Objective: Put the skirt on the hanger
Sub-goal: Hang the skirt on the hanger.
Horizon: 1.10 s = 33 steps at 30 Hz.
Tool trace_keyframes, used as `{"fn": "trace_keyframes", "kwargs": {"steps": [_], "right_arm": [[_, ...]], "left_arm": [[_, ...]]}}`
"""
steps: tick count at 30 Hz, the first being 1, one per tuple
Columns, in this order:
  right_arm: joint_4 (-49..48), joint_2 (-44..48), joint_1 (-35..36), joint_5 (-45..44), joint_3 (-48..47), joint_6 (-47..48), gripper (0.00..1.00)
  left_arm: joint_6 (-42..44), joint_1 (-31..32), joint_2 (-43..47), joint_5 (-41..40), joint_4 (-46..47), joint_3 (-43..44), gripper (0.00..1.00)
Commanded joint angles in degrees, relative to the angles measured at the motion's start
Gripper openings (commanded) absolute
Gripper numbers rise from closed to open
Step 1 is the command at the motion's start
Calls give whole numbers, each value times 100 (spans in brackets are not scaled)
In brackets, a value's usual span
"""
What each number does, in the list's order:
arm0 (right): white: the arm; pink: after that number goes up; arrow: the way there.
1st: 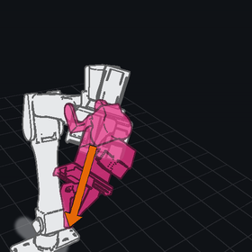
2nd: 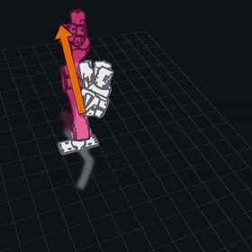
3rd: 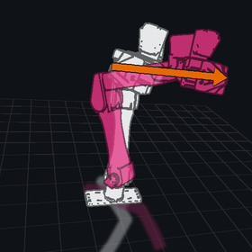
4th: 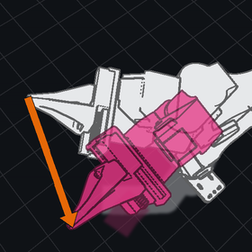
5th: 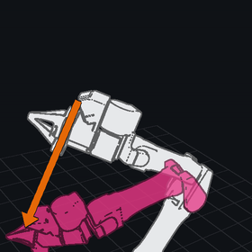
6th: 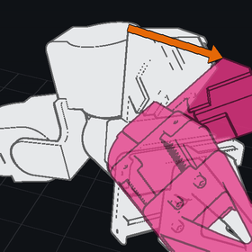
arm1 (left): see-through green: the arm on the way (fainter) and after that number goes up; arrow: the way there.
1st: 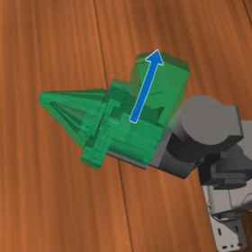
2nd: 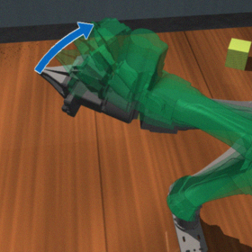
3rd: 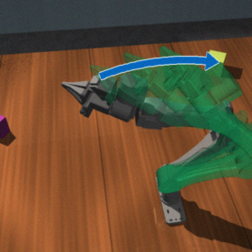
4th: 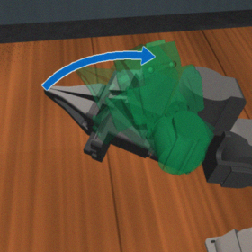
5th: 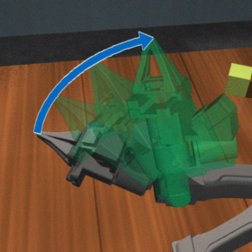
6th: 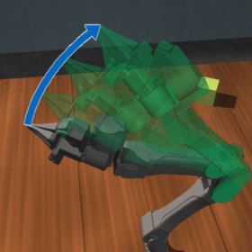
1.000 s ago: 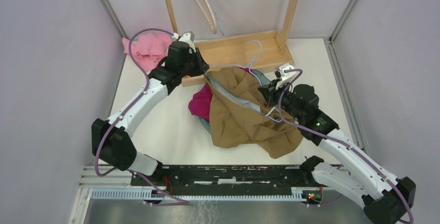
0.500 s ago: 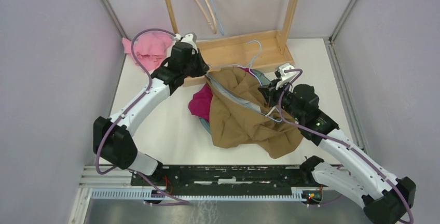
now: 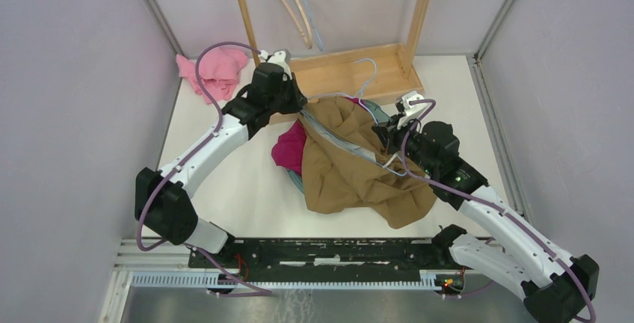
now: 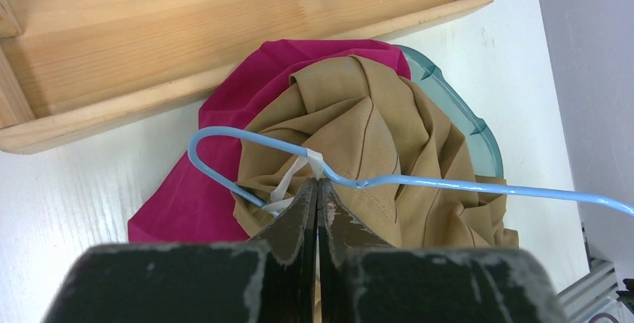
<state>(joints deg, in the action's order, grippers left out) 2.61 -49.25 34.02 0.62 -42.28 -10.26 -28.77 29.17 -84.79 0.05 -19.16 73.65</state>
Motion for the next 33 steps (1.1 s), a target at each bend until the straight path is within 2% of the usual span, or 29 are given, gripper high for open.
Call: {"fn": "trace_keyframes", "kwargs": {"steps": [1, 13, 23, 33], "right_arm": [[-331, -33, 17, 85, -193, -11, 1], [-336, -25, 17, 70, -167, -5, 1], [-270, 182, 19, 30, -165, 7, 1], [-169, 475, 17, 41, -220, 20, 1]], "left_arm": [[188, 87, 104, 135, 201, 230, 5], [226, 162, 261, 270, 87, 275, 6], [329, 153, 687, -186, -544, 719, 37], [276, 132, 1061, -362, -824, 881, 41]]}}
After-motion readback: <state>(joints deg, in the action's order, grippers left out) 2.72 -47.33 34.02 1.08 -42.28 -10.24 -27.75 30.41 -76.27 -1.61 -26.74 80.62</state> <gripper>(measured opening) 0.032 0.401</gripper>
